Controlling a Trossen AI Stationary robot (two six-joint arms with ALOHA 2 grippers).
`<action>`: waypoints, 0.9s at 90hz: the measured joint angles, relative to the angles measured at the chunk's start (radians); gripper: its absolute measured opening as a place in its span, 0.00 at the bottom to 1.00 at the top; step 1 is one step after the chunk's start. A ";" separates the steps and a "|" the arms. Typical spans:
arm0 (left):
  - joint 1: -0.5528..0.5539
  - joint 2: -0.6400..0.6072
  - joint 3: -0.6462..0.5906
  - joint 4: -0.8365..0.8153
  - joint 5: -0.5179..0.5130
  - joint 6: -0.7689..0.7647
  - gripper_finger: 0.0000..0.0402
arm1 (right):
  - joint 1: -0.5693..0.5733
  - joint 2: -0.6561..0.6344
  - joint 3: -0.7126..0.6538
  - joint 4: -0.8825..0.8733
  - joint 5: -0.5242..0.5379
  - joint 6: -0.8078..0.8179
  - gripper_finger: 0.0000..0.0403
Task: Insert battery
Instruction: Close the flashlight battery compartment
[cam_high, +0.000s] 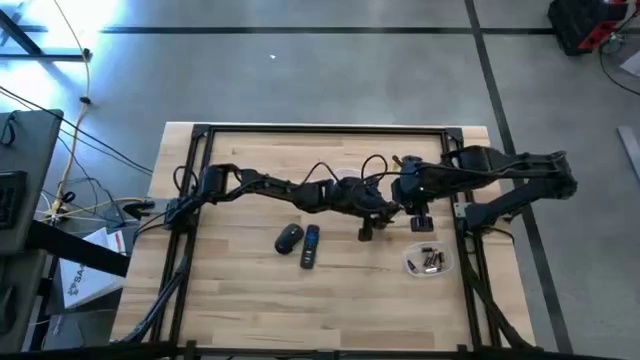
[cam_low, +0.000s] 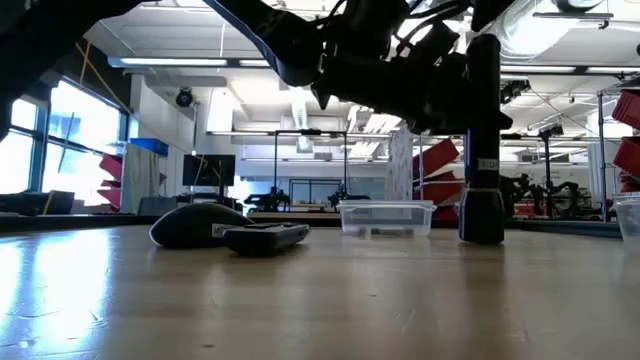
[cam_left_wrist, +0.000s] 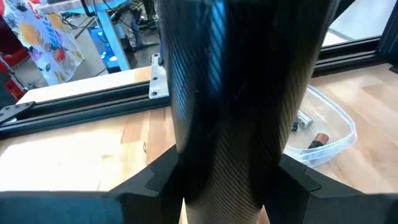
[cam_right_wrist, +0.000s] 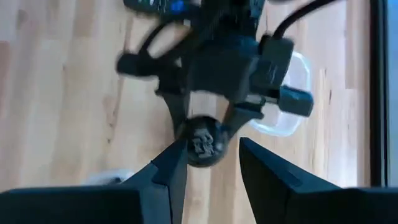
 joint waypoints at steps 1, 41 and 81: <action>0.000 0.000 0.000 0.000 0.000 0.000 0.36 | 0.000 0.000 -0.004 0.000 0.000 -0.005 0.28; -0.004 0.000 0.000 -0.001 0.000 0.016 0.36 | 0.000 0.008 -0.027 0.035 -0.049 -0.081 0.28; -0.004 0.000 0.000 -0.001 -0.001 0.017 0.36 | 0.000 0.034 -0.027 0.036 -0.050 -0.084 0.28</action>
